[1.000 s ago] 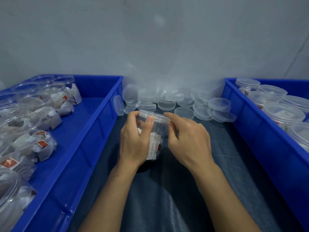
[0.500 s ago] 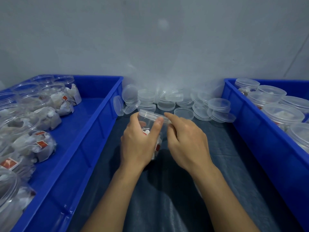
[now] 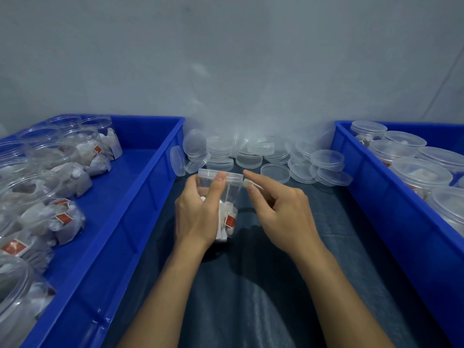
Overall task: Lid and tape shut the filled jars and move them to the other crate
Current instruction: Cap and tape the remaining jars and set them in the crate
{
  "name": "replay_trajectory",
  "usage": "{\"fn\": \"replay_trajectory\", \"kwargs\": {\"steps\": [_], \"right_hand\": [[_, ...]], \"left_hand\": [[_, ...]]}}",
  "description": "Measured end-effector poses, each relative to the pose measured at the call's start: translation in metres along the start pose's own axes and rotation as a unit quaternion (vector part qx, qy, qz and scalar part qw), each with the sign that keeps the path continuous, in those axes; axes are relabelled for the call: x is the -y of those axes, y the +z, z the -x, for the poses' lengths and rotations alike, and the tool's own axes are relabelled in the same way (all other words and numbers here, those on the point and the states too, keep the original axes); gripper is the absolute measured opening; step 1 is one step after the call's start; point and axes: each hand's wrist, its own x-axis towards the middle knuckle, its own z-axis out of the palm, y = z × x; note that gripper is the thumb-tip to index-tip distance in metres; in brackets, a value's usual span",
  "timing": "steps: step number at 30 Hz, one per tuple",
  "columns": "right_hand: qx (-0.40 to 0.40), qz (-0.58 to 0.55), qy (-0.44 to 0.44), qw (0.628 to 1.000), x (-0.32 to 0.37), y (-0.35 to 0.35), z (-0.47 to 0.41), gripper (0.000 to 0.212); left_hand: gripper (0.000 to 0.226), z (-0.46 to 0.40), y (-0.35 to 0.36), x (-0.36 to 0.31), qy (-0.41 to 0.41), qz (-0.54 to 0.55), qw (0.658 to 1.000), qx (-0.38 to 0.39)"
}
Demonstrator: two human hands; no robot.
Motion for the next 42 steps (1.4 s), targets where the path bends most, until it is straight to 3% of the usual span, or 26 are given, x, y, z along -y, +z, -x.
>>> {"fn": "replay_trajectory", "kwargs": {"steps": [9,19,27,29,31,34,39,42], "right_hand": [[0.013,0.036,0.019,0.999,-0.005,-0.004,-0.002,0.038],[0.04,0.048,0.042,0.997,0.0,-0.009,-0.004,0.033],[0.056,0.002,0.095,0.994,-0.001,-0.019,-0.007,0.022],[0.046,-0.003,0.101,0.994,0.003,-0.019,-0.006,0.023],[0.033,0.002,0.101,0.994,0.005,-0.018,-0.005,0.023],[0.02,0.014,0.09,0.996,0.008,-0.015,-0.005,0.023],[0.012,0.058,0.083,0.995,0.01,-0.012,-0.003,0.023],[0.029,0.056,0.091,0.994,0.012,-0.012,-0.003,0.026]], "left_hand": [[0.058,0.002,-0.002,-0.003,0.004,0.012,0.999,0.035],[0.061,0.001,-0.005,-0.003,-0.007,0.034,0.996,0.081],[0.046,-0.003,-0.004,0.002,-0.077,0.121,0.981,0.133],[0.045,-0.001,-0.004,0.003,-0.033,0.072,0.991,0.11],[0.04,0.002,-0.004,0.001,0.046,0.024,0.998,0.022],[0.031,0.013,-0.003,-0.01,0.162,-0.069,0.979,-0.107],[0.072,0.034,0.014,-0.014,0.161,-0.217,0.962,-0.037],[0.085,0.034,0.017,-0.013,0.176,-0.287,0.941,-0.031]]}}
